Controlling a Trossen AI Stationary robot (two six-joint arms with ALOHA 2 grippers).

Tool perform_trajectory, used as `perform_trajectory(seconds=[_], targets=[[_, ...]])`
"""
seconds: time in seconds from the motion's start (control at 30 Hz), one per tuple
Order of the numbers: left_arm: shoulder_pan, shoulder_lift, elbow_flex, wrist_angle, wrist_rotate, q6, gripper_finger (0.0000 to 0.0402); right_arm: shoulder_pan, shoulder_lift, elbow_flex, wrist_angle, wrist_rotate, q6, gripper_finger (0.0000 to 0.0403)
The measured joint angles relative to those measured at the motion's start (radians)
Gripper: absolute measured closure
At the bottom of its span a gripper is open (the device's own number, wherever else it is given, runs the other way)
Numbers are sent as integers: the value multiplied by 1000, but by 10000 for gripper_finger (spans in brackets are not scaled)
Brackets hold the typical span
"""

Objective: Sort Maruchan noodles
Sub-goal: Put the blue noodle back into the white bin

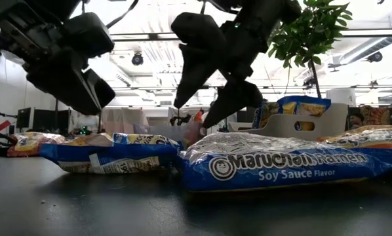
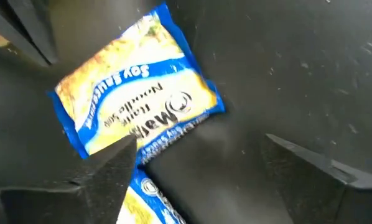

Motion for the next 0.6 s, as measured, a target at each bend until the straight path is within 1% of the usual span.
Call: perform_trajectory(seconds=[0.13, 0.27, 0.37, 0.47, 0.6], targets=[[-6, 0, -9, 2, -41, -12, 402, -12, 1, 2, 15, 0, -1, 47], [-17, 0, 1, 8, -52, -14, 402, -18, 1, 2, 27, 0, -15, 44], [-36, 5, 2, 35, -97, -29, 402, -17, 1, 2, 36, 0, -35, 44], [-56, 32, 1, 75, -119, -49, 402, -16, 2, 1, 43, 0, -55, 44], [-79, 100, 3, 140, -123, -85, 402, -16, 26, 0, 54, 6, -88, 44]])
